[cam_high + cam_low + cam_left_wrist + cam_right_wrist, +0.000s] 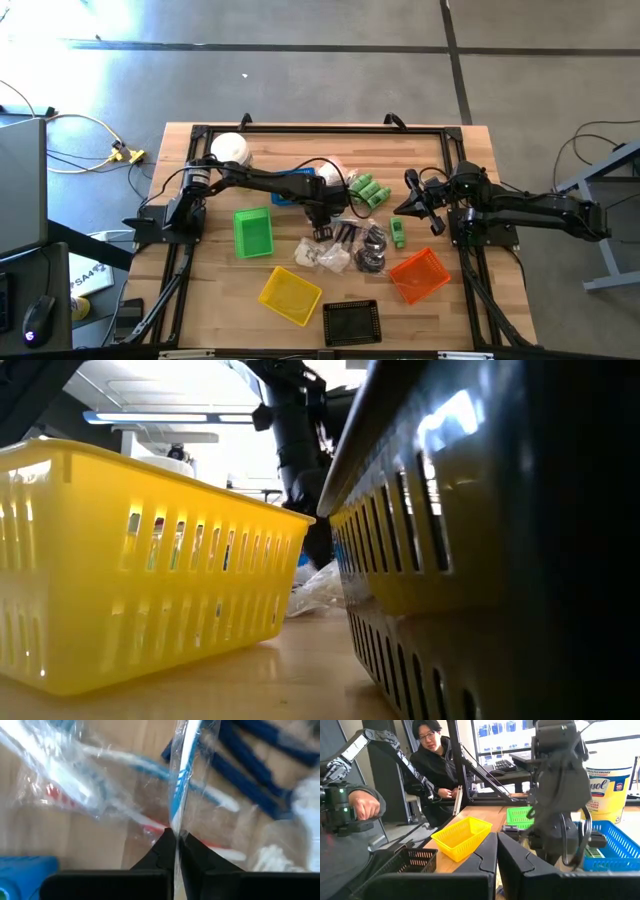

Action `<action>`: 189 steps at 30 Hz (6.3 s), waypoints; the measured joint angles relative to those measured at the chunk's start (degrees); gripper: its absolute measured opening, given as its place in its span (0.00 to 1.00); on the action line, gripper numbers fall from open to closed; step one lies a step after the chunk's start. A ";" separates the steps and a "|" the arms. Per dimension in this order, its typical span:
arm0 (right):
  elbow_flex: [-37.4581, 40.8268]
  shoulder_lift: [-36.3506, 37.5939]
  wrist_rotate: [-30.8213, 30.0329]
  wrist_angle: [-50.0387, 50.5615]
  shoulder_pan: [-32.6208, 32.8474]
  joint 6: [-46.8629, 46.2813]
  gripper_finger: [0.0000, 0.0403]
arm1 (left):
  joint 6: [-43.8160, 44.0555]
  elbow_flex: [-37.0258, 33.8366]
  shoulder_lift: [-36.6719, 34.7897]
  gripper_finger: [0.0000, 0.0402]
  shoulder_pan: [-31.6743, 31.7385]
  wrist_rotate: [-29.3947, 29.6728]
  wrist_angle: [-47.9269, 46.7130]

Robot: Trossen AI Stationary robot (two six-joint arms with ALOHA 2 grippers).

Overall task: Pick & Place Travel size toiletries
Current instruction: Put the blue toothbrush into the green bin, then put the white cotton pack into the yellow bin

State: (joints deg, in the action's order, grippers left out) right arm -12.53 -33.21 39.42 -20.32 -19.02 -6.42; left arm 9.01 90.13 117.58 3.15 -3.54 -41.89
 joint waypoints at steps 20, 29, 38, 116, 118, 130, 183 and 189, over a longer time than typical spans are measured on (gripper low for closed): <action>0.02 1.30 1.65 -0.71 -0.01 -1.52 0.01 | -3.26 19.06 -9.47 0.02 -5.94 7.55 -23.77; 0.00 2.97 3.17 0.40 -0.01 -3.09 0.01 | 8.56 19.14 -23.69 0.02 -9.04 15.69 -27.48; 0.00 2.95 3.07 1.94 -0.01 -2.34 0.01 | 35.88 11.38 -27.32 0.02 -18.43 26.51 -46.98; 0.00 2.93 3.13 3.28 0.01 -0.86 0.01 | 41.82 -19.74 -16.26 0.03 -9.53 -4.28 -36.17; 0.00 2.93 3.13 3.29 -0.01 -0.86 0.01 | 41.79 -19.74 -16.26 0.03 -9.55 -4.97 -35.52; 0.00 2.93 3.15 3.41 -0.01 -0.85 0.01 | 38.78 -19.74 -16.26 0.20 -9.66 -5.13 -35.51; -0.02 2.89 4.00 4.23 0.01 0.61 0.01 | -2.29 -36.19 -61.58 0.00 -11.68 26.41 22.38; -0.02 2.91 4.24 3.85 -0.01 0.96 0.01 | -9.88 -50.03 -65.87 0.00 -1.01 11.40 39.50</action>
State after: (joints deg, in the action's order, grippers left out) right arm -12.56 -30.30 43.66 -16.47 -19.03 -5.45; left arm -0.87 40.10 51.70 2.14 7.85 -2.39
